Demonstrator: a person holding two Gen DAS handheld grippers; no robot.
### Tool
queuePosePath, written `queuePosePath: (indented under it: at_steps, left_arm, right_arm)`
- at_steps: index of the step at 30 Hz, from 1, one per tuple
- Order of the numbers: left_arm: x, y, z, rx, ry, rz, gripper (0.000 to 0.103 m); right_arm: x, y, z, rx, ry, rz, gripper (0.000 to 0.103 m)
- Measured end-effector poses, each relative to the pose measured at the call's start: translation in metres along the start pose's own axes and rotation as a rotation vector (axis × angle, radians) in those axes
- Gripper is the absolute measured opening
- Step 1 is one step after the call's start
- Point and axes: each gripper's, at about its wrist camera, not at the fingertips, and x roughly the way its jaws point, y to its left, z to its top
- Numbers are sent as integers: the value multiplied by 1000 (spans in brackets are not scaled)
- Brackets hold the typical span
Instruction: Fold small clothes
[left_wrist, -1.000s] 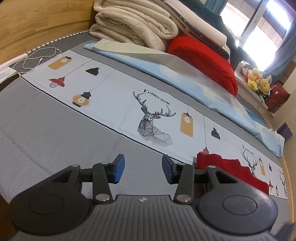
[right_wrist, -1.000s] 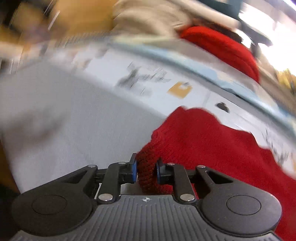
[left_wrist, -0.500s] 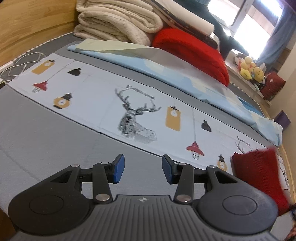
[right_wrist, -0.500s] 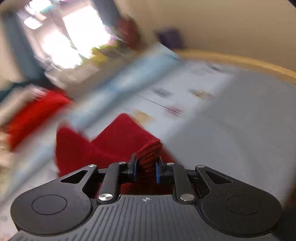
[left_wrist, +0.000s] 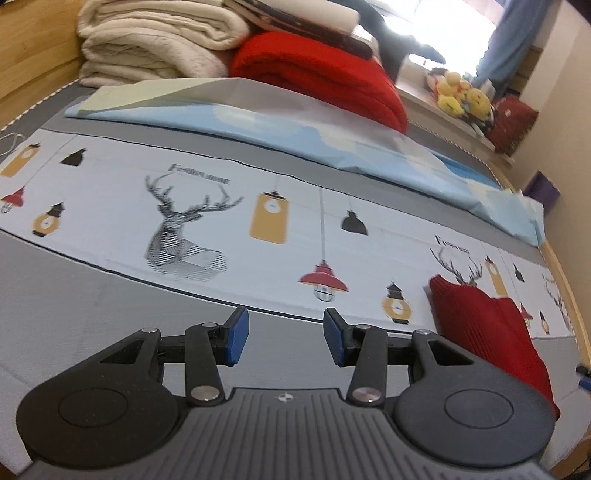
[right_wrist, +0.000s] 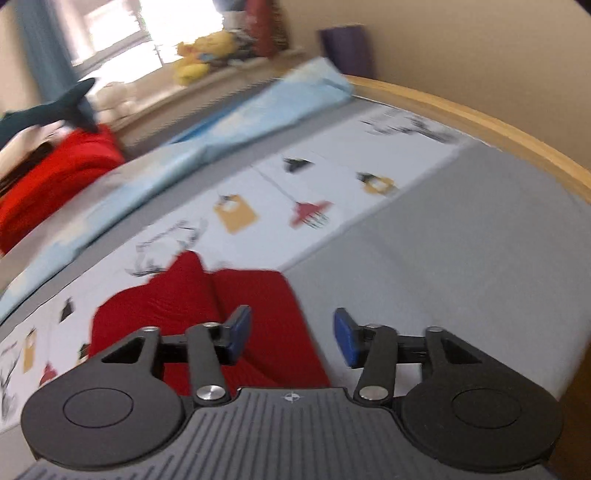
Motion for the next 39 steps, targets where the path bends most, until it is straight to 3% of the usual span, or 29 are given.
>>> queuePosePath:
  at_steps: [3, 8, 13, 19, 20, 22, 23, 25, 28, 29, 32, 35, 37, 39]
  left_arm:
    - [8, -16, -3, 38, 9, -2, 50]
    - [20, -31, -10, 112, 34, 28, 51]
    - [29, -35, -18, 152, 56, 61, 51]
    - [37, -46, -22, 200, 66, 80, 51]
    - [39, -48, -22, 204, 71, 81, 51]
    - [41, -54, -23, 215, 73, 77, 52]
    - [42, -57, -24, 222, 75, 74, 52]
    - [45, -65, -27, 237, 84, 66, 52]
    - [49, -80, -29, 270, 87, 43, 52]
    - [51, -87, -30, 287, 87, 33, 52]
    - [57, -107, -36, 334, 88, 5, 52]
    - [61, -132, -46, 388, 95, -32, 52]
    - [63, -151, -56, 406, 108, -94, 52]
    - [69, -172, -67, 383, 153, -159, 56]
  right_arm:
    - [11, 2, 14, -88, 32, 47, 76]
    - [37, 3, 14, -125, 82, 73, 76]
    - [60, -9, 0, -10, 203, 176, 74]
    - [78, 6, -5, -41, 299, 279, 73]
    - [78, 9, -7, -53, 305, 299, 69]
    - [78, 18, -9, -97, 317, 330, 39]
    - [75, 20, -9, -112, 316, 346, 19]
    - [61, 15, -4, -86, 271, 403, 18]
    - [26, -15, 11, 57, 167, 586, 17]
    - [15, -24, 12, 60, 140, 609, 17]
    - [1, -48, 8, 39, 143, 555, 16]
    - [16, -58, -7, -51, 249, 402, 16]
    - [31, -54, -19, -114, 319, 334, 17]
    - [38, -45, -23, -182, 318, 317, 18]
